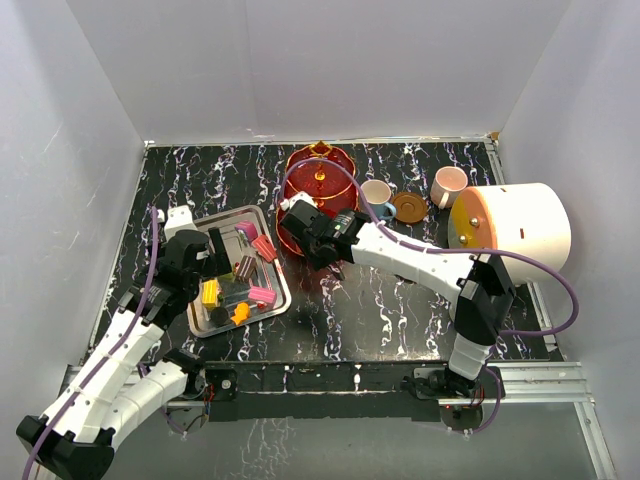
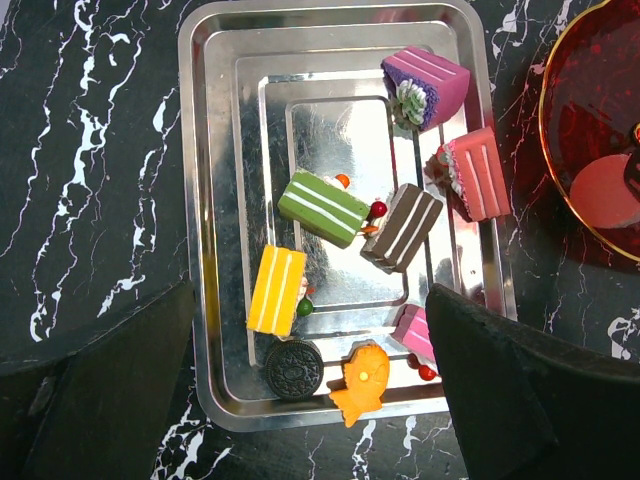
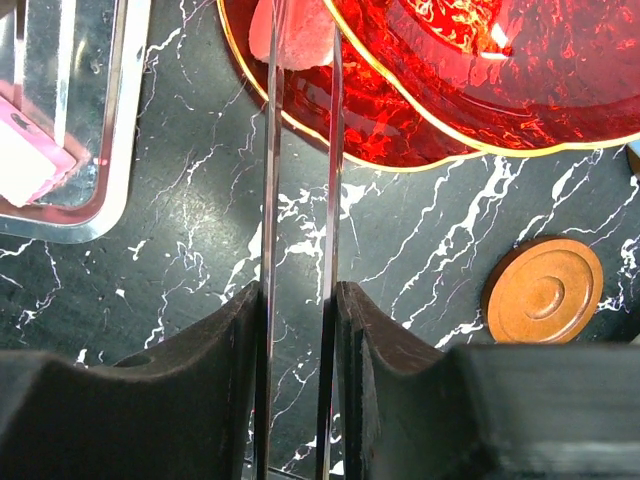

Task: Serve the afternoon tea
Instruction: Adjust the desert at the desert table.

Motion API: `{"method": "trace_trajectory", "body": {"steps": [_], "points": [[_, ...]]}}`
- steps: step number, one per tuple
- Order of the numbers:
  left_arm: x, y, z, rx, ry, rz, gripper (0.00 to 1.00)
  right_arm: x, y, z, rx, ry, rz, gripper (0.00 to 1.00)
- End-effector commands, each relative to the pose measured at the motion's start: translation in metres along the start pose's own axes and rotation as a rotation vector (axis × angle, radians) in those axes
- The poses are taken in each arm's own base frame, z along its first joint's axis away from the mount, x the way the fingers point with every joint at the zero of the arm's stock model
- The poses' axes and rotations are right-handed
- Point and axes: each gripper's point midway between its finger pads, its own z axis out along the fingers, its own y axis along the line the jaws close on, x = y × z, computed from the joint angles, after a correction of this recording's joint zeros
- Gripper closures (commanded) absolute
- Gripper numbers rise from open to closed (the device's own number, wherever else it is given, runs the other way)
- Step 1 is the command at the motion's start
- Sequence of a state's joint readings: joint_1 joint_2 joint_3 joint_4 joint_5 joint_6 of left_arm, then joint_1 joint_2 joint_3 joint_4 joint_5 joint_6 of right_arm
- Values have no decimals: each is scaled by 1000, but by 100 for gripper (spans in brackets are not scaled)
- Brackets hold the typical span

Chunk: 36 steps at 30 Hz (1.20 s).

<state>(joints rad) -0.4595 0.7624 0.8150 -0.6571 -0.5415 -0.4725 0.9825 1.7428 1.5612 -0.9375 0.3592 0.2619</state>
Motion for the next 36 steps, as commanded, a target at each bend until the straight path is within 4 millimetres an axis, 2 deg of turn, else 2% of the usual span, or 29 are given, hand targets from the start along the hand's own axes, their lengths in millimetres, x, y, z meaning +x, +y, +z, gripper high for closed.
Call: {"method": "trace_trajectory", "body": {"steps": [1,4,8,13,20,27,29,32,36], "points": [[-1,2,1,-11,-8,-1,1,-24,4,-11,-27,-84,48,66],[-1,2,1,-8,-9,-1,1,-22,-5,-9,16,-73,138,62],[-1,1,2,-7,-5,1,1,-22,-3,-9,-67,-84,308,59],[1,-1,3,-2,5,10,1,-18,-16,-9,-82,-83,492,58],[3,-3,6,4,18,21,1,-12,-18,-3,-151,-77,625,56],[4,-3,5,3,21,22,1,6,-25,8,-135,-6,628,57],[4,-3,6,2,21,23,1,11,-21,7,-163,9,597,56],[5,-4,6,4,23,23,1,12,-20,7,-183,-7,555,55],[5,-4,6,3,25,24,1,13,-30,6,-145,-17,482,54]]}}
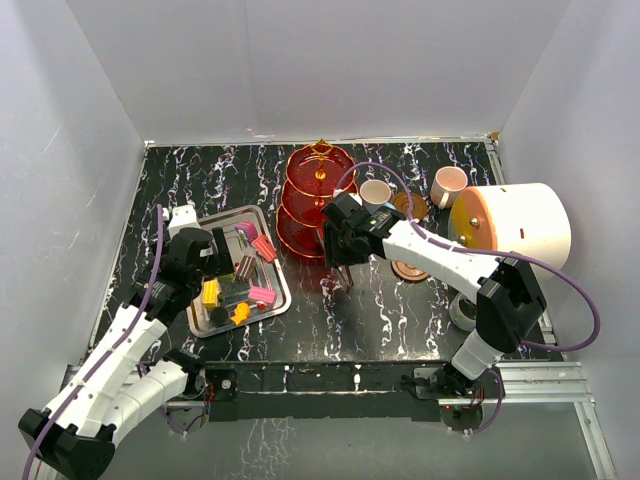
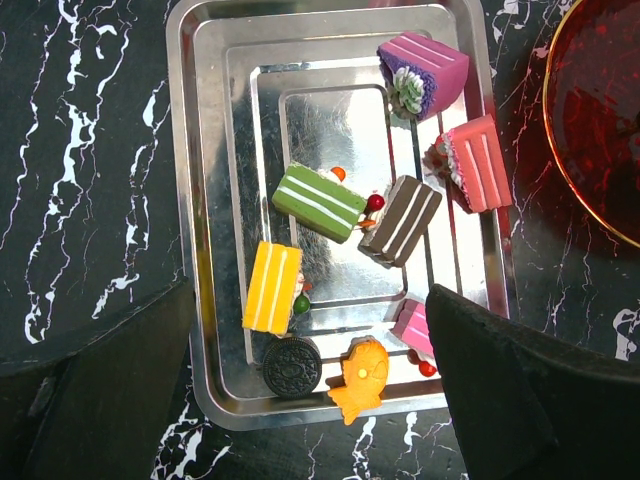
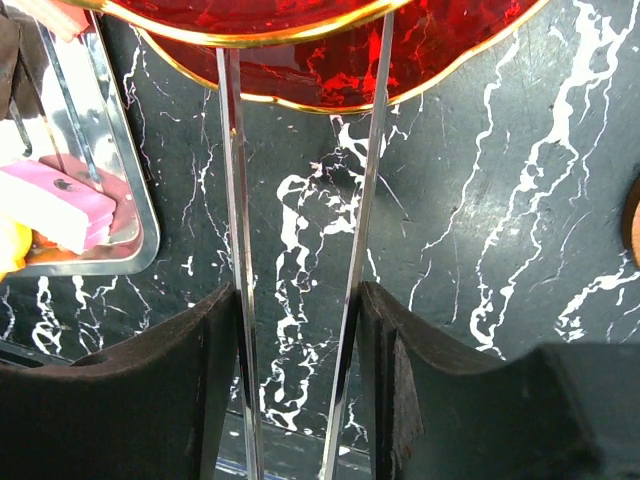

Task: Serve the afternoon tea
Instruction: Adjust the desert at the desert table.

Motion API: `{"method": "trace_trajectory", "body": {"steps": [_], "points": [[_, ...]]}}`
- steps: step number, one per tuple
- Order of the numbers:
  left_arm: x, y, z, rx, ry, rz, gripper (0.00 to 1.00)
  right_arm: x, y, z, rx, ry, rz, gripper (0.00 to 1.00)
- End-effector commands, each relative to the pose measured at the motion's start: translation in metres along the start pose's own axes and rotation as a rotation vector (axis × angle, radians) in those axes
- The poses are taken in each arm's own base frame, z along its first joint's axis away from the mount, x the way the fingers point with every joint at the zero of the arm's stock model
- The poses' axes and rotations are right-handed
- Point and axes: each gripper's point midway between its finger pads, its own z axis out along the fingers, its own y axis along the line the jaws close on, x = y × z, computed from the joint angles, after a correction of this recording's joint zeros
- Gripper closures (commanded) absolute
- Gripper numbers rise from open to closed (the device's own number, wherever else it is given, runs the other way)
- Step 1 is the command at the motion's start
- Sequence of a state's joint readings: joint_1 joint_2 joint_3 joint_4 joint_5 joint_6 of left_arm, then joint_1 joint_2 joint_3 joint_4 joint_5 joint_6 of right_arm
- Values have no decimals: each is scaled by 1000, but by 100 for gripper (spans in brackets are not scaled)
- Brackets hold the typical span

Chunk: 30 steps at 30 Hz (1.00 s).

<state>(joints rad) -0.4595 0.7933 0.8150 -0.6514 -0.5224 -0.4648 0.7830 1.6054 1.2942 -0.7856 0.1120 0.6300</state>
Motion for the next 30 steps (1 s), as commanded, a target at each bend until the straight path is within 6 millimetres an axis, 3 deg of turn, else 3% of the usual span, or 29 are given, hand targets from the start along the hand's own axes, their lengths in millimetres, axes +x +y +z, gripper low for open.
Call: {"method": "trace_trajectory", "body": {"steps": [1,13,18,25,30], "points": [[0,1,1,-4,-4,3,1,-23,5,-18,-38,-93,-88,54],[0,1,1,-2,-3,3,1,-37,-15,-25,99,-112,-314,53],[1,0,2,0,1,6,1,-42,-13,-26,132,-130,-367,56],[1,0,2,-4,3,7,1,-39,-6,-24,151,-104,-391,64],[2,0,2,-4,3,7,1,-32,-10,-26,180,-70,-390,61]]}}
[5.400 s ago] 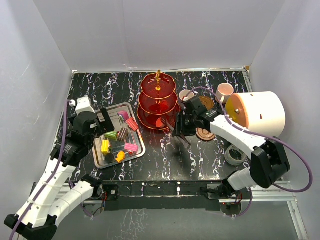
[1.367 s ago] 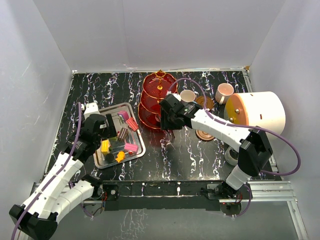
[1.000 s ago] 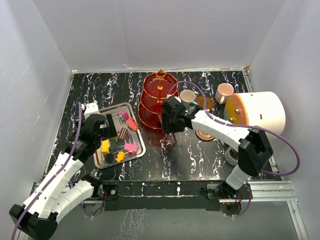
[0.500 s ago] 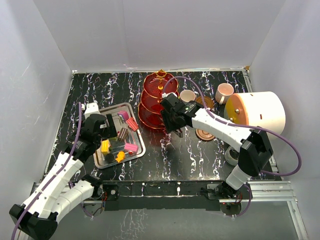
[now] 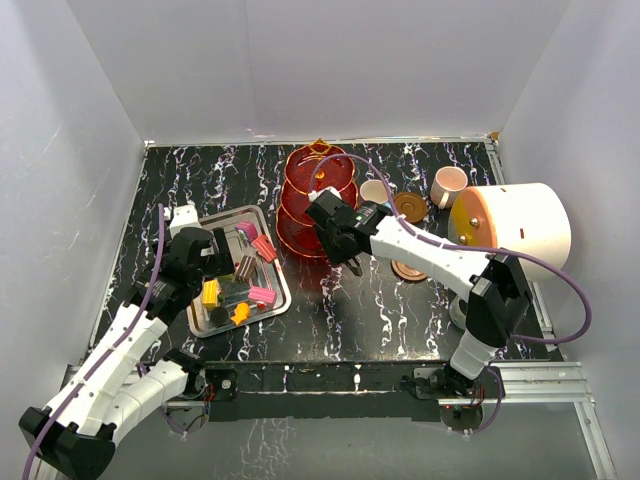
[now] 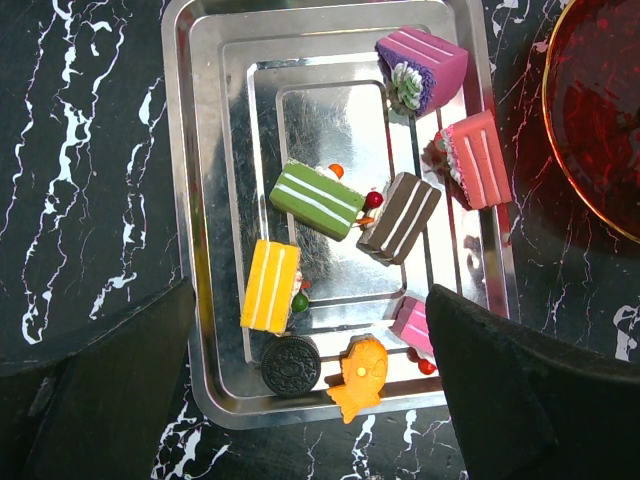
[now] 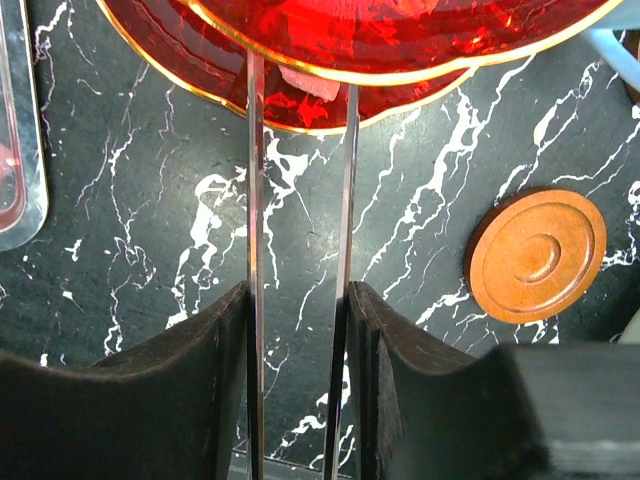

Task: Serve the afternoon tea
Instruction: Adjust the desert at the desert table.

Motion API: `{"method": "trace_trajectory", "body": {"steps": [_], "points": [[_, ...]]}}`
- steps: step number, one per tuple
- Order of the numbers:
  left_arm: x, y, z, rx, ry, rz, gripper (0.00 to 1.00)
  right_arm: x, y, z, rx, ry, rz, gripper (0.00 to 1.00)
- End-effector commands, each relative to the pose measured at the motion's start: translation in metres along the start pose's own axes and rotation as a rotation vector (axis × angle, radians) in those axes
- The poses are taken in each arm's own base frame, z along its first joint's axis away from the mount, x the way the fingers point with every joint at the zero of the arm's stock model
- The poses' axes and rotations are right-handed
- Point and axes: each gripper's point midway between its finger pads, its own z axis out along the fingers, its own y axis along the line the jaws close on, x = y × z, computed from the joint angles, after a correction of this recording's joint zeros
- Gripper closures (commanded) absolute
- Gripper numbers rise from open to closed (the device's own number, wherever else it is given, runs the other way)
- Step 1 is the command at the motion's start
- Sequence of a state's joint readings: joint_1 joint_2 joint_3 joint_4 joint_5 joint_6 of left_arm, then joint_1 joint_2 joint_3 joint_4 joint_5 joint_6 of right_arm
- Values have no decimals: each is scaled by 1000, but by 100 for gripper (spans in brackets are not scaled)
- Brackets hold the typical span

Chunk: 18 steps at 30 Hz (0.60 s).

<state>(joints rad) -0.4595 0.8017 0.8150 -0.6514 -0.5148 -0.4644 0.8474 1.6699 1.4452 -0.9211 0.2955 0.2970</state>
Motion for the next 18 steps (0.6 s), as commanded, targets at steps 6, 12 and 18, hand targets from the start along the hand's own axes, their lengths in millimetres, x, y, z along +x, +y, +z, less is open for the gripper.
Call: {"method": "trace_trajectory", "body": {"steps": [6,12,18], "points": [[0,1,2,-5,-1,7,1,-7,-10,-14,72,-7,-1,63],[0,1,2,-7,-1,6,1,-10,-1,-11,39,-21,35,72],[0,1,1,-7,-4,5,1,-32,20,-26,-140,-138,203,75]]}}
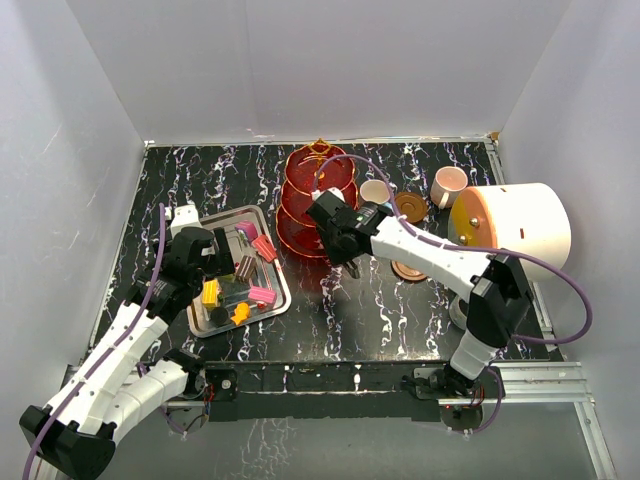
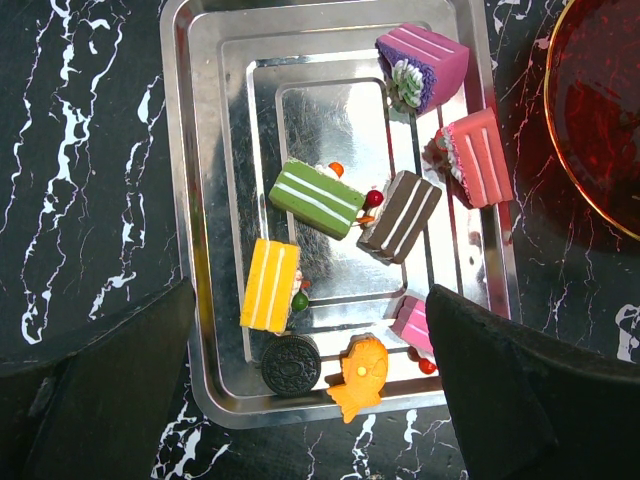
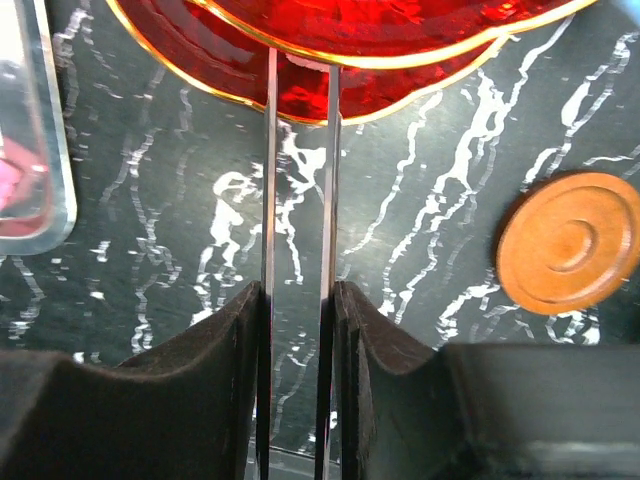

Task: Serve the afternoon tea
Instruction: Adjust the desert at the desert table.

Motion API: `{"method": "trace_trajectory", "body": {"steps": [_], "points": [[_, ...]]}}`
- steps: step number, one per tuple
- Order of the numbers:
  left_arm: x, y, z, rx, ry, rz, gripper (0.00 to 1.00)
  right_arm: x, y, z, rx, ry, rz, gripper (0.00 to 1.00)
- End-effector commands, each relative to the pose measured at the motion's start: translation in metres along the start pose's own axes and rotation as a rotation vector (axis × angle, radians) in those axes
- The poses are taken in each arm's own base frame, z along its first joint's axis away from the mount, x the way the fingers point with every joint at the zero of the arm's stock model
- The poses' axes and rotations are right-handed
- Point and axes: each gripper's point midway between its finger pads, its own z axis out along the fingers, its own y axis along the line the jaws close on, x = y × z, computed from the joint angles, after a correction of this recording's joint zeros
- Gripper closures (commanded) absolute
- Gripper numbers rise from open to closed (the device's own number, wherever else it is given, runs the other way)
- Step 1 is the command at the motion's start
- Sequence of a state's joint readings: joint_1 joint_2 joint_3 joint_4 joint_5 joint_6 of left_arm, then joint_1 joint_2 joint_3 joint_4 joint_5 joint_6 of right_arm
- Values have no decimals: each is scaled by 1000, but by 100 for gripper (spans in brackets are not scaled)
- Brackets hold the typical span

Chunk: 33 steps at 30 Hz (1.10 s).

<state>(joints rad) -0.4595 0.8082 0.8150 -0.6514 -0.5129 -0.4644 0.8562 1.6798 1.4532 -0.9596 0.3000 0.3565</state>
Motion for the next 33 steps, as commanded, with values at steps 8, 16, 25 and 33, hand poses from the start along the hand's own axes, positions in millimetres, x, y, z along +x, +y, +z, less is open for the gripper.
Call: {"method": "trace_trajectory", "body": {"steps": [8,16,25,33], "points": [[-1,2,1,-7,-9,4,1,-51,23,-34,-417,-238,456,74],[-1,2,1,-5,-7,2,1,-44,25,-19,-567,-206,656,73],[-1,1,0,-4,-9,3,1,-21,13,2,-569,-139,801,68],[-1,1,2,-3,-5,7,1,-4,-2,6,-492,-89,790,60]]}}
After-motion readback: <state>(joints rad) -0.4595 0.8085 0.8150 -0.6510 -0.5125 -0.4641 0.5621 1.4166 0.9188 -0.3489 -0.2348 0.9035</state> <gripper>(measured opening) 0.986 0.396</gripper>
